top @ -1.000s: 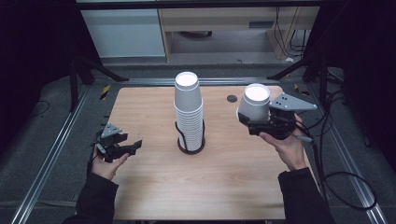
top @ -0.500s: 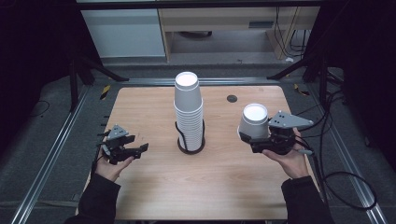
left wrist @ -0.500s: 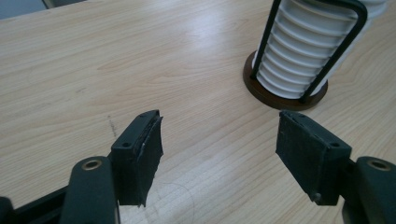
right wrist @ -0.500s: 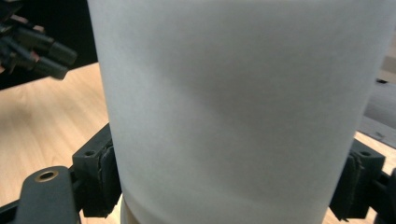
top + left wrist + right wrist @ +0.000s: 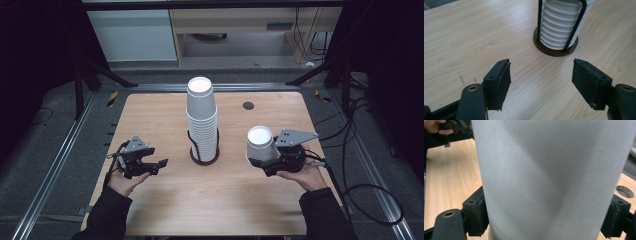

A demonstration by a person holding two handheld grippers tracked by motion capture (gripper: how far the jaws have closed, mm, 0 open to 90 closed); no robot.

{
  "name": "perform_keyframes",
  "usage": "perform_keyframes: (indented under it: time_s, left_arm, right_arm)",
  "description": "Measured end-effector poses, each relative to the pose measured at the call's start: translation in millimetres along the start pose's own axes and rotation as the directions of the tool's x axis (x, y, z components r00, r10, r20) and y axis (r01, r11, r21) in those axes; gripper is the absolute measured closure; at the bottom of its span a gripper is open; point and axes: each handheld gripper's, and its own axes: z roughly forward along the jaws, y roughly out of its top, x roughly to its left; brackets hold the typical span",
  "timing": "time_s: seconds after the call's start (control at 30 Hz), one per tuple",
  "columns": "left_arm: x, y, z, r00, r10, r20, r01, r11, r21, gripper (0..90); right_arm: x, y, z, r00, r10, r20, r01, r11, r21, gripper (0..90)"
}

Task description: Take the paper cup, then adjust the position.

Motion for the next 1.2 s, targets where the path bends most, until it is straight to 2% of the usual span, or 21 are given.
perform_keyframes:
  time_s: [0.13, 0.27, 0.43, 0.5, 0.53, 0.6, 0.63, 0.73, 0.87, 0.97, 1.0, 1.13, 1.2]
  left_arm:
    - [-2.8, 2.4, -1.4, 0.9997, 0.01, 0.024, -0.01, 0.9999, -0.006, 30.4]
    - [-8.7, 5.4, -2.0, 0.9974, 0.041, 0.06, -0.041, 0.9992, -0.004, 30.2]
    - [-17.0, 9.6, -2.4, 0.993, 0.074, 0.092, -0.074, 0.9972, 0.001, 29.8]
    - [-23.9, 13.4, -3.1, 0.9873, 0.099, 0.124, -0.1, 0.995, 0.0, 29.6]
    - [-23.9, 13.4, -3.1, 0.9873, 0.099, 0.124, -0.1, 0.995, 0.0, 29.4]
    - [-31.2, 17.5, -3.4, 0.9791, 0.119, 0.165, -0.12, 0.9928, -0.006, 29.0]
    - [-31.2, 17.5, -3.4, 0.9791, 0.119, 0.165, -0.12, 0.9928, -0.006, 28.9]
    - [-40.4, 20.9, -4.6, 0.9676, 0.148, 0.204, -0.149, 0.9888, -0.011, 28.5]
    - [-46.6, 24.3, -5.5, 0.9574, 0.155, 0.244, -0.153, 0.9879, -0.029, 28.5]
    - [-50.4, 26.7, -5.7, 0.9515, 0.161, 0.262, -0.158, 0.9869, -0.036, 28.3]
    - [-50.4, 26.7, -5.7, 0.9515, 0.161, 0.262, -0.158, 0.9869, -0.036, 28.0]
    - [-59.7, 31.7, -5.5, 0.9414, 0.175, 0.288, -0.168, 0.9845, -0.049, 27.5]
    - [-61.2, 32.7, -5.1, 0.9394, 0.176, 0.294, -0.167, 0.9845, -0.052, 27.1]
  right_arm:
    - [0.9, -0.9, 1.8, 0.9993, -0.009, -0.037, 0.009, 1.0, 0.003, 15.9]
    - [1.6, -2.8, 5.3, 0.9941, -0.022, -0.106, 0.024, 1.0, 0.017, 15.9]
    - [1.9, -4.2, 9.1, 0.9883, -0.037, -0.148, 0.043, 0.998, 0.038, 15.9]
    - [3.2, -5.2, 11.9, 0.9831, -0.041, -0.178, 0.051, 0.997, 0.054, 15.9]
    - [3.2, -5.2, 11.9, 0.9831, -0.041, -0.178, 0.051, 0.997, 0.054, 15.9]
    - [6.4, -5.2, 15.7, 0.9767, -0.055, -0.208, 0.073, 0.994, 0.076, 15.9]
    - [6.4, -5.2, 15.7, 0.9767, -0.055, -0.208, 0.073, 0.994, 0.076, 15.9]
    - [11.4, -2.8, 20.3, 0.9648, -0.073, -0.253, 0.099, 0.991, 0.093, 15.9]
    - [15.2, -1.7, 24.1, 0.9547, -0.081, -0.286, 0.116, 0.987, 0.107, 15.9]
    - [17.2, -1.2, 26.7, 0.9497, -0.087, -0.301, 0.127, 0.985, 0.117, 15.9]
    - [17.2, -1.2, 26.7, 0.9497, -0.087, -0.301, 0.127, 0.985, 0.117, 15.9]
    - [19.9, 0.2, 30.6, 0.9387, -0.094, -0.332, 0.144, 0.981, 0.13, 16.0]
    - [20.5, 0.3, 32.0, 0.9352, -0.093, -0.342, 0.145, 0.981, 0.13, 16.0]
